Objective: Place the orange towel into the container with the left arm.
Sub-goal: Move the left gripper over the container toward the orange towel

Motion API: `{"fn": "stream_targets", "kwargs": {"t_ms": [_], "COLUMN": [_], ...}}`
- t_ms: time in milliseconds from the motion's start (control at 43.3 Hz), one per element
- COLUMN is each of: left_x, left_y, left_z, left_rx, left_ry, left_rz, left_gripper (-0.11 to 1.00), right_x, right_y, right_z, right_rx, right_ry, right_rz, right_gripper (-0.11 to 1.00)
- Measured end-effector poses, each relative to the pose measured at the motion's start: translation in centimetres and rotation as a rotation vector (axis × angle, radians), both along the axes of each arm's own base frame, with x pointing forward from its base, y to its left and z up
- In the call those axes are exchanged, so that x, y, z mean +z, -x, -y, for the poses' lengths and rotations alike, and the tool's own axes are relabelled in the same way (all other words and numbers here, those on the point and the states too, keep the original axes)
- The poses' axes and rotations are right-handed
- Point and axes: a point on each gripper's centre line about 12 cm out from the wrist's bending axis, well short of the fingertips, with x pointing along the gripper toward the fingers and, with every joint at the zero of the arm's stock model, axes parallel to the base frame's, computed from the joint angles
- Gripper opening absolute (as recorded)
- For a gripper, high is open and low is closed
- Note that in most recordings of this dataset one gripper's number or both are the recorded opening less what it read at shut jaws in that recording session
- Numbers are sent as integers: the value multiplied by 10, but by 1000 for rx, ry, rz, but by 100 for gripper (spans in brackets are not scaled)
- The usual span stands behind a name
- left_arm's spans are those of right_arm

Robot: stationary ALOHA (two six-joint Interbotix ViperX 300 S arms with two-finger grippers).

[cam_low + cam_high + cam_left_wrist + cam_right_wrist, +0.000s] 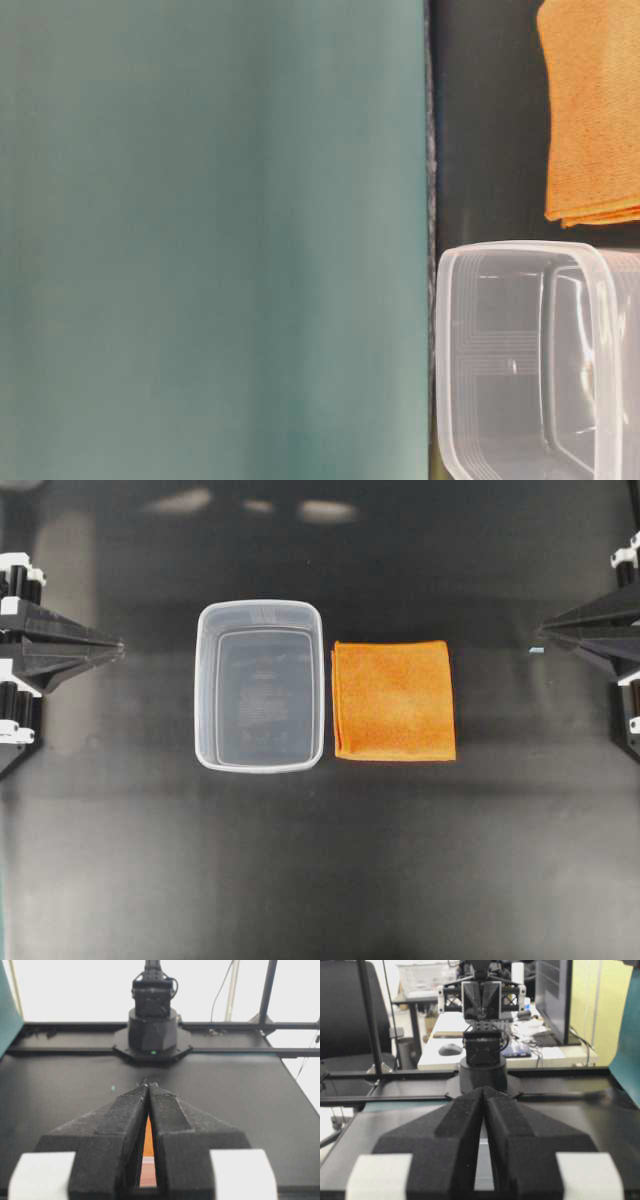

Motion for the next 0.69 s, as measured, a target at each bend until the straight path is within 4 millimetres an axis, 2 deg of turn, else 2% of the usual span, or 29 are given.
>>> {"fn": "stream_targets", "kwargs": {"t_ms": [69,116,347,624,693], "left_x": [0,2,8,21,24], "left_y": [-2,-11,-48,-119,-137], "left_z": [0,1,1,-6,-7], "left_rx": [-3,-8,-5,21,24], "left_ry": [6,7,2,9,8], "left_rz": [-14,-58,-206,-411,-443], "left_gripper": [3,0,0,0,1], "right_x": [-1,-2,-9,-18,-18], "right_y": [0,0,2,7,9], "right_z": [0,0,1,5,7], "right_rx": [0,-1,-4,-27,-36], "right_ry": [-3,-5,-14,-17,-16], "right_rz": [-3,-9,-75,-107,-104], "right_gripper": [5,-1,-1,0,3]}}
